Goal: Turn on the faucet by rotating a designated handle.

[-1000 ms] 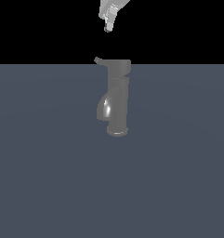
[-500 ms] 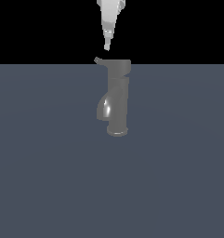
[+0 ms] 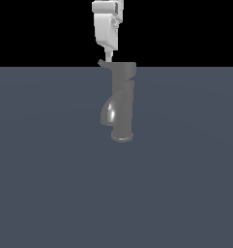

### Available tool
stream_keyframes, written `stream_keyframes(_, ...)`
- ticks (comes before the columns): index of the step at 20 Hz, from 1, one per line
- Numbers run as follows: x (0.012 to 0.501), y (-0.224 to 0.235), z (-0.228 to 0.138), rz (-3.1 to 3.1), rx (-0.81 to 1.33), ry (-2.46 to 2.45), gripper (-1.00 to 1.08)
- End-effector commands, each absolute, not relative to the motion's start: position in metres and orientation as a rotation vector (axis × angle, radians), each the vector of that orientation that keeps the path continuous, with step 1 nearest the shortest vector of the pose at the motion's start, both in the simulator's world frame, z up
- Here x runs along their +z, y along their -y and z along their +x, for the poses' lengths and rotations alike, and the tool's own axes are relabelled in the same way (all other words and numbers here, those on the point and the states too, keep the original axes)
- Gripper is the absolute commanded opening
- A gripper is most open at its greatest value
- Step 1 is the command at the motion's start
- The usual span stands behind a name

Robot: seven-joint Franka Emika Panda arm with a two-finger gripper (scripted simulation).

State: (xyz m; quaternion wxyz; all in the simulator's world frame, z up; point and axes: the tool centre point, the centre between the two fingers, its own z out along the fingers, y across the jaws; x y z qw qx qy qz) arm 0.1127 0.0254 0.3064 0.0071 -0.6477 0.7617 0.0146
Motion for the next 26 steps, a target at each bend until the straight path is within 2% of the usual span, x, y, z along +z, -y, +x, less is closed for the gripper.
stream_keyframes(1,0.302,-0.027,0.118,-1.996,0.024,-2.416,-1.00)
stream_keyframes(12,0.297,-0.030,0.123,-1.968,0.001,-2.449,-1.00)
stream_keyframes(26,0.297,-0.045,0.094,-1.968,0.001,-2.449,-1.00)
